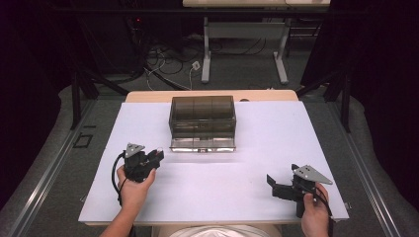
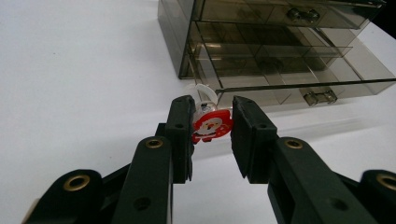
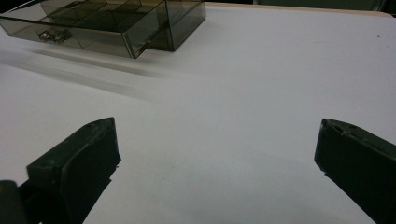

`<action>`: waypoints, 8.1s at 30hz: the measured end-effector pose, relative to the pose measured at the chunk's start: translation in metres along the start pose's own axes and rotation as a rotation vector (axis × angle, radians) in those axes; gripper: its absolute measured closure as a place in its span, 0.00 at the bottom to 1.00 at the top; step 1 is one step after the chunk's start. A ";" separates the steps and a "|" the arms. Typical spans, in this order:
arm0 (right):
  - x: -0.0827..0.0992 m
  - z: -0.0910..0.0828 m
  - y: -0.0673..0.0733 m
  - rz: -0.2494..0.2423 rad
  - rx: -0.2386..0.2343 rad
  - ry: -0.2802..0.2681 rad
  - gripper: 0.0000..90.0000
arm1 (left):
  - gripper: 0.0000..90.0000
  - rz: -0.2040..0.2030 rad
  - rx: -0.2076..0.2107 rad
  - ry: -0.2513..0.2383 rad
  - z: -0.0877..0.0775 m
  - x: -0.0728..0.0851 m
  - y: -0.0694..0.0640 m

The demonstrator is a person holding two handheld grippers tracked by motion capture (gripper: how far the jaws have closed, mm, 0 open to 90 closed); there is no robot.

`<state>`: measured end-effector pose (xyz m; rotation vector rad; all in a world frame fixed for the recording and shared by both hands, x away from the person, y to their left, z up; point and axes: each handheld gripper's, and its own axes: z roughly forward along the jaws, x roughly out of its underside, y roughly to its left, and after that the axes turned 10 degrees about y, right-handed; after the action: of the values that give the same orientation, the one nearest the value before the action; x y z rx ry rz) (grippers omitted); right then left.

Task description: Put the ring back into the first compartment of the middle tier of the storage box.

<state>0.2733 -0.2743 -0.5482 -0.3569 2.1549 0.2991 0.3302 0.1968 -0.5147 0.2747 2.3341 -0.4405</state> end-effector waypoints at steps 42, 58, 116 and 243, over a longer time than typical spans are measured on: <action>0.000 0.000 -0.001 -0.002 0.005 0.009 0.00 | 0.77 0.014 0.062 0.056 0.003 -0.045 -0.025; 0.001 0.000 -0.002 -0.002 0.006 0.006 0.00 | 0.77 0.013 0.058 0.074 0.019 -0.059 -0.032; 0.001 0.001 -0.002 -0.002 -0.007 0.017 0.00 | 0.76 -0.074 0.027 0.155 0.074 -0.061 -0.030; 0.005 -0.005 -0.008 0.021 0.020 0.010 0.00 | 0.00 0.109 0.073 -0.084 -0.051 0.027 0.019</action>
<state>0.2698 -0.2847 -0.5504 -0.3254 2.1713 0.2883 0.2849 0.2357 -0.5040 0.4086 2.2119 -0.4744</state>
